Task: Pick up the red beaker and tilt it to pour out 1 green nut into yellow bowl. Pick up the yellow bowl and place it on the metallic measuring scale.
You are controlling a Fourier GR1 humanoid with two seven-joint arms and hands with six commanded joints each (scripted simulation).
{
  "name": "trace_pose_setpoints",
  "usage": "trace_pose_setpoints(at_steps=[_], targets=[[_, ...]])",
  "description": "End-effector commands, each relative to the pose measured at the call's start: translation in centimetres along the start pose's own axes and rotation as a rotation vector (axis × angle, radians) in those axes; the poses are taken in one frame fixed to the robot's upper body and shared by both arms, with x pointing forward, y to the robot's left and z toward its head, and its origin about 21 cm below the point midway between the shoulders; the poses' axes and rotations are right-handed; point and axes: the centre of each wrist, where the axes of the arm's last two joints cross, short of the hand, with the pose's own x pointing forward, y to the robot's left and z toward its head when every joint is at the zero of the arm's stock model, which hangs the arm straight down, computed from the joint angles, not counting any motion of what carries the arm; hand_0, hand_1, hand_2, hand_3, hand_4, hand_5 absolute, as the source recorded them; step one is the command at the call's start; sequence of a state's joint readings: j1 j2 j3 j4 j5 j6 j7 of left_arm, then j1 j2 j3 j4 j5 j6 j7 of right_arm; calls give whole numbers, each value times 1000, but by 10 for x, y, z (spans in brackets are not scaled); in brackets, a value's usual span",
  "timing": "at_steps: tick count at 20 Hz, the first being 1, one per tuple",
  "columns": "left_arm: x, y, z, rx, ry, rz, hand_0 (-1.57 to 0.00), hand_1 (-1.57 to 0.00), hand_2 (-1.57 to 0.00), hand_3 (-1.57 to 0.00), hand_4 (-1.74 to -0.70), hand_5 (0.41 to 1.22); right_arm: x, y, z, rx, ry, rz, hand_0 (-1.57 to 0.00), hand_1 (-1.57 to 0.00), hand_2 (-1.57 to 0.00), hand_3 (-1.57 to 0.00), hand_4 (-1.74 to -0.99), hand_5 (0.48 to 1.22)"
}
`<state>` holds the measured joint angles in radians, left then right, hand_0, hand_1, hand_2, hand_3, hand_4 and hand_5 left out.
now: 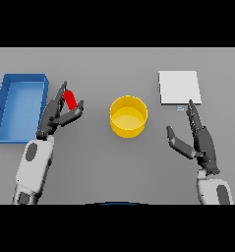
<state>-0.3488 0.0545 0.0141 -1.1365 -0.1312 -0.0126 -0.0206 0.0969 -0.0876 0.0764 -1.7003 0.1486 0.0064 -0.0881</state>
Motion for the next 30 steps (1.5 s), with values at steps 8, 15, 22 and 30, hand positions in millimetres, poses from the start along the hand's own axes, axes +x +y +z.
trace_pose_setpoints(at_steps=[8,15,22,30], targets=[[3,-4,-24,-21,8,-12,1,1,1,1,-1332,715,-1,2,1,-8,-14,6,1,1,1,1,-1311,682],[2,-20,-34,33,-13,37,-681,-701,-715,-706,-1441,949,2,-3,-2,-17,-3,24,1,1,1,1,-1285,683],[-1,-25,-37,74,-77,9,-1384,-1388,-1391,-1390,-1553,1129,-1,-2,-5,3,-7,-1,1,1,1,1,-1303,682],[38,-22,-40,103,-196,-22,-1540,-1540,-1541,-1541,-1709,1097,-2,8,-3,20,-33,35,1,1,1,1,-1255,672]])
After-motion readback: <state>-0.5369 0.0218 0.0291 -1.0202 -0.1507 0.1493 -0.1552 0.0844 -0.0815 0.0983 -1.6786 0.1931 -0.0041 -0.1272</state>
